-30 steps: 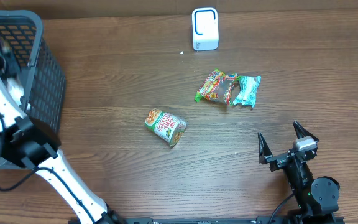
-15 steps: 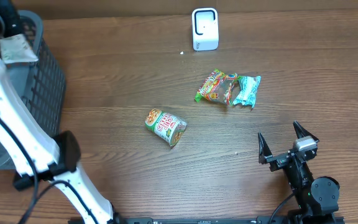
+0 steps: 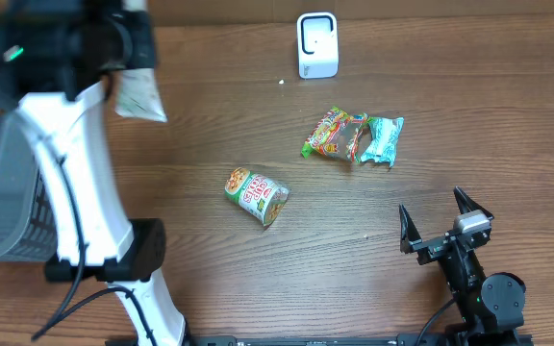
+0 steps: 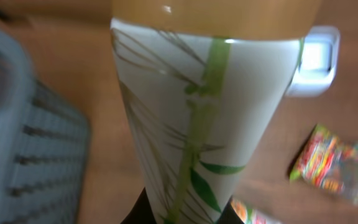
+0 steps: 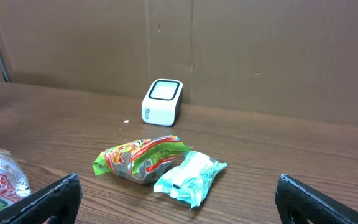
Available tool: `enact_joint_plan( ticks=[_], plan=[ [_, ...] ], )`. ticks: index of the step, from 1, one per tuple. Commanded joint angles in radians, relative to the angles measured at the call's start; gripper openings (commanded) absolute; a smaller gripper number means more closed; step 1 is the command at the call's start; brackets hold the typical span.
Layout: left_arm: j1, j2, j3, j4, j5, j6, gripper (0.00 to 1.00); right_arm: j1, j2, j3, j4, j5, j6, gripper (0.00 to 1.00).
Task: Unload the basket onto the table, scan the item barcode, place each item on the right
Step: 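Lift the white-gold bottle out and lower it onto the table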
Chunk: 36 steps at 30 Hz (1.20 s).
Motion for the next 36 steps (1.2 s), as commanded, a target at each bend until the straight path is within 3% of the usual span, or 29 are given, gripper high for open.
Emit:
enact_joint_plan(
  ticks=[1,13,18,24,31,36],
  plan=[
    [-0.031,0.006,-0.195,0.026,-0.085,-0.121,0.04,0.004,-0.007,-0.011,0.006,0.007,0.003,1.00],
    [-0.063,0.006,-0.873,0.453,0.150,-0.112,0.04,0.004,-0.007,-0.011,0.006,0.007,0.003,1.00],
    [-0.084,0.006,-1.087,0.629,0.149,-0.113,0.04,0.004,-0.007,-0.011,0.006,0.007,0.003,1.00],
    [-0.080,0.006,-1.200,0.750,0.097,-0.112,0.04,0.004,-0.007,-0.011,0.006,0.007,0.003,1.00],
    [-0.077,0.006,-1.185,0.775,0.066,-0.085,0.60,0.004,-0.007,-0.011,0.006,0.007,0.003,1.00],
    [-0.077,-0.007,-1.041,0.671,0.067,-0.056,0.70,0.004,-0.007,-0.011,0.006,0.007,0.003,1.00]
  ],
)
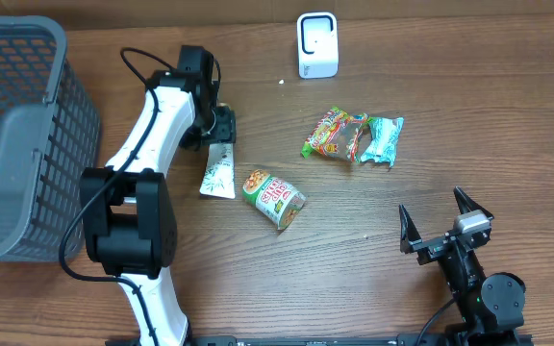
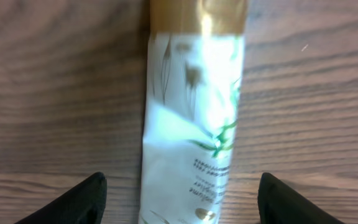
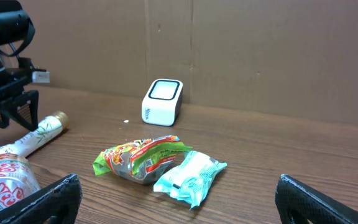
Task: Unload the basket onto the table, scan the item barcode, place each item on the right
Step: 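Lift the white-gold bottle out and lower it onto the table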
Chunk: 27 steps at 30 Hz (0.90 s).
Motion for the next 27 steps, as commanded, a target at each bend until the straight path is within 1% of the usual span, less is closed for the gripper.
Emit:
enact_joint_plan(
  ticks=[1,5,9,12,15,19,22,23,24,27],
  plan=[
    [0.005,-0.039,0.169,-0.087,-0.013,0.026,0.71,0.004,-0.007,-0.011,0.006,0.007,0.003,1.00],
    [0.005,-0.093,0.327,-0.211,-0.013,0.039,0.72,0.004,-0.007,-0.011,0.006,0.007,0.003,1.00],
    [0.006,-0.192,0.436,-0.293,-0.013,0.063,0.73,0.004,-0.007,-0.011,0.006,0.007,0.003,1.00],
    [0.006,-0.291,0.457,-0.322,-0.014,0.104,0.76,0.004,-0.007,-0.011,0.006,0.007,0.003,1.00],
    [0.009,-0.373,0.457,-0.366,-0.024,0.155,0.82,0.004,-0.007,-0.011,0.006,0.007,0.003,1.00],
    [0.029,-0.454,0.457,-0.479,-0.035,0.223,0.84,0.004,-0.007,-0.011,0.006,0.007,0.003,1.00],
    [0.055,-0.489,0.457,-0.559,-0.031,0.229,0.84,0.004,-0.007,-0.011,0.006,0.007,0.003,1.00],
    [0.060,-0.496,0.457,-0.577,-0.028,0.228,0.87,0.004,-0.007,-0.011,0.006,0.007,0.003,1.00],
    [0.062,-0.501,0.457,-0.589,-0.027,0.227,0.98,0.004,-0.007,-0.011,0.006,0.007,0.003,1.00],
    [0.062,-0.507,0.457,-0.602,-0.027,0.212,1.00,0.004,-0.007,-0.011,0.006,0.007,0.003,1.00]
  ],
)
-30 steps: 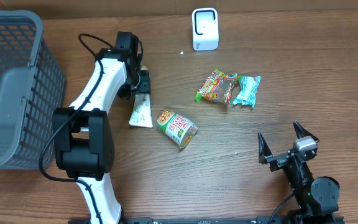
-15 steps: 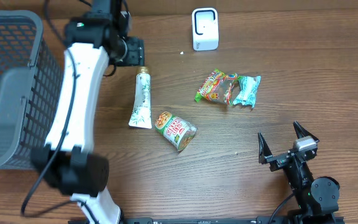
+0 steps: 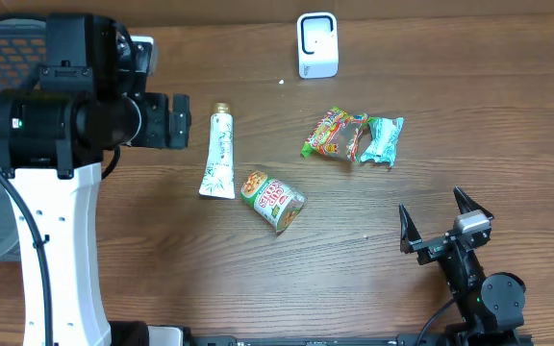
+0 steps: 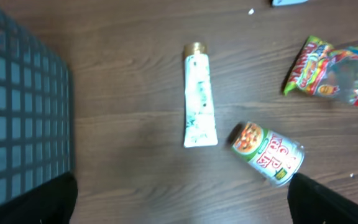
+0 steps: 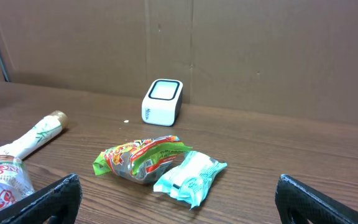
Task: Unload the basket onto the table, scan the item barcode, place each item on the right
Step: 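Lift the white-gold bottle out and lower it onto the table, then release the bottle and retract the left gripper beside the basket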
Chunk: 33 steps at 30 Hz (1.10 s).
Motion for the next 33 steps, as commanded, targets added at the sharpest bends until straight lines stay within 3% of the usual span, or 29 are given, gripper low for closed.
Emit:
enact_joint_plan(
  ticks=[1,20,23,27,33],
  plan=[
    [0.002,-0.004,0.005,-0.005,-0.005,0.004,1.00,0.004,-0.007,-0.011,0.006,0.007,0.003,1.00],
    [0.002,-0.003,0.004,-0.004,-0.002,-0.001,1.00,0.004,-0.007,-0.011,0.006,0.007,0.003,1.00],
    [0.007,-0.002,0.005,0.006,-0.073,-0.004,1.00,0.004,-0.007,-0.011,0.006,0.007,0.003,1.00],
    [0.129,0.002,0.005,0.006,-0.108,-0.090,1.00,0.004,-0.007,-0.011,0.006,0.007,0.003,1.00],
    [0.411,0.017,0.004,0.031,0.026,0.006,1.00,0.004,-0.007,-0.011,0.006,0.007,0.003,1.00]
  ],
)
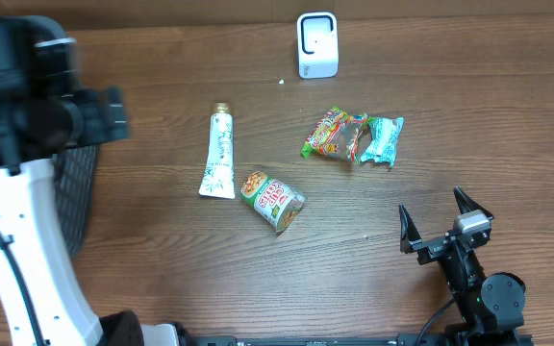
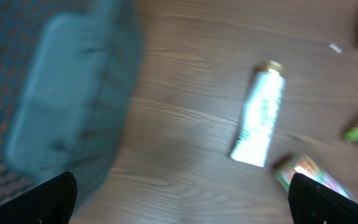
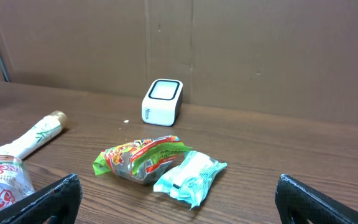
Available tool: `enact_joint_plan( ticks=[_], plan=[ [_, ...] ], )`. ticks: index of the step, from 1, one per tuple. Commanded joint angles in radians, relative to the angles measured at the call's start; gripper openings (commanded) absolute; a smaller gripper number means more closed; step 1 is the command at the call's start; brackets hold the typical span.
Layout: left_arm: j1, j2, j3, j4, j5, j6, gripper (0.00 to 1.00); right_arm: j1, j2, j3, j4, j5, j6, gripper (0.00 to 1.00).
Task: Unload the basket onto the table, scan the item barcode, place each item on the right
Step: 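Release the bottle and retract the left gripper beside the basket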
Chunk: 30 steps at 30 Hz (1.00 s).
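The white scanner (image 1: 316,44) stands at the table's far edge, also in the right wrist view as the scanner (image 3: 162,101). A white tube with a gold cap (image 1: 217,152) lies beside a noodle cup (image 1: 272,200). A colourful snack bag (image 1: 336,134) and a teal packet (image 1: 383,140) lie to the right. My left gripper (image 2: 181,205) hangs open high over the table's left side, nothing between its fingers; the tube (image 2: 260,118) shows ahead of it. My right gripper (image 3: 179,199) rests open near the front right, apart from everything.
A grey mesh basket (image 2: 61,93) fills the left side, partly hidden under my left arm (image 1: 27,106) in the overhead view. A cardboard wall (image 3: 260,50) stands behind the scanner.
My left gripper has moved left, so the basket's rim now fills the left of its view. It stays open. The tube, cup and packets have not moved. The right arm is still.
My left gripper was shut on the tube, high up near the basket. Then the tube lay on the table beside the noodle cup, which had shifted slightly right, with the gripper open just above it. Then the gripper was high and open, and now stands further left.
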Motion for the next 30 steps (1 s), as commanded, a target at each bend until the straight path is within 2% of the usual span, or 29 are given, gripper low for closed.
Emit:
enact_joint_plan(
  ticks=[1,4,9,30],
  plan=[
    [0.146,0.017,0.005,0.013,0.060,0.040,1.00,0.004,-0.007,-0.011,0.006,0.007,0.003,1.00],
    [0.291,0.031,0.005,0.017,0.100,0.039,1.00,0.004,-0.007,-0.011,0.006,0.007,0.003,1.00],
    [0.417,0.043,-0.001,-0.014,0.176,0.035,1.00,0.004,-0.007,-0.011,0.006,0.007,0.003,1.00],
    [0.434,0.047,-0.001,-0.013,0.172,0.037,1.00,0.004,-0.007,-0.011,0.006,0.007,0.003,1.00]
  ],
)
